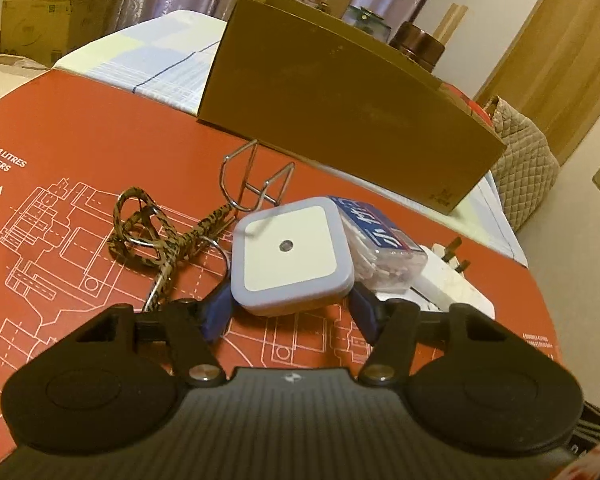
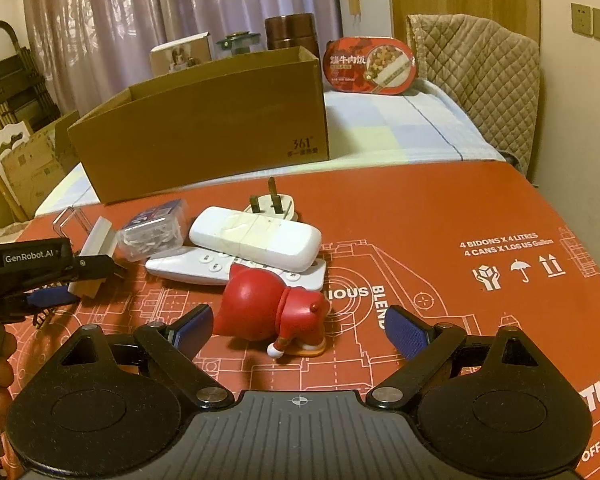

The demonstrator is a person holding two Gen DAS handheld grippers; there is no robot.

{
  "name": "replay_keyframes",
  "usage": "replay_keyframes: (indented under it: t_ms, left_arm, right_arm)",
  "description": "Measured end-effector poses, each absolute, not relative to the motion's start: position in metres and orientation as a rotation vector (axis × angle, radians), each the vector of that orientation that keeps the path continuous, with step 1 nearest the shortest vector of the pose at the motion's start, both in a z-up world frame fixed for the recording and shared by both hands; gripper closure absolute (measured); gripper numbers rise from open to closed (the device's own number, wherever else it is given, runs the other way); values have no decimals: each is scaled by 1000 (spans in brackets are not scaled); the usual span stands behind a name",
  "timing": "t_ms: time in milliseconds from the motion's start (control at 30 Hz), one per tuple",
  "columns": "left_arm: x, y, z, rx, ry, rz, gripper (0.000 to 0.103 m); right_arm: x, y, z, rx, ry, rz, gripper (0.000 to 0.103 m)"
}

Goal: Organize rigid objects
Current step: 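Grasp the white square night light with the left gripper while the right gripper grasps the red toy figure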

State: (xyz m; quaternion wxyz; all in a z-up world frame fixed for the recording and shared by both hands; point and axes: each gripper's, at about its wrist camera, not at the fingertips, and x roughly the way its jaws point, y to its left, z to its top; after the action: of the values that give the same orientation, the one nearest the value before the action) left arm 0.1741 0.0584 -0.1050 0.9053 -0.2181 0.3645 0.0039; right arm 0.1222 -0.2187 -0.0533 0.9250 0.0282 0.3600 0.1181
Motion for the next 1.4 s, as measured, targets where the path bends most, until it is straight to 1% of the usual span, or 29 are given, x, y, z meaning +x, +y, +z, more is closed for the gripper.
replay_keyframes:
  t_ms: [233,367,433,533,567,633,700,733,800,900,1033,1367,1400]
  left_arm:
    - [144,51,-90,-301,792,-80,46]
    - [125,42,-83,-143,781,-114,52]
    - [122,41,-83,-116,777,-109,52]
    - [122,44,-85,-154,777,-116,47]
    - [122,45,-85,-163,770,-115,43]
    - [124,47,-84,-178,760,-107,41]
    - [127,50,-85,-207,763,-106,37]
    - [128,51,-86,-221,766,-103,37]
    - [131,53,-89,-260,779,-101,37]
    - [135,54,-93,-300,797,-91,37]
    - [140,54,-97,-318,814,-86,36]
    - [146,59,-102,-375,812,-64,38]
    - [146,59,-102,-367,811,-63,39]
  right_arm:
    - [123,-213,-53,75,750,249,13]
    - [127,-207,-54,74,747,243,13]
    - [129,-203,-57,68,748,232,13]
    - [133,-196,-61,57,753,228,14]
    - [134,-194,-62,48,750,224,14]
    - [136,-190,-65,40,749,221,14]
    - [138,-189,-68,39,752,211,14]
    - [139,-188,-69,39,756,209,16]
    - [142,-188,-71,42,765,205,30]
    - [142,-187,-71,23,759,197,37]
    - [139,-182,-70,-49,749,225,39]
    - [133,-186,-65,-32,743,232,39]
    - [133,-186,-65,-30,746,233,39]
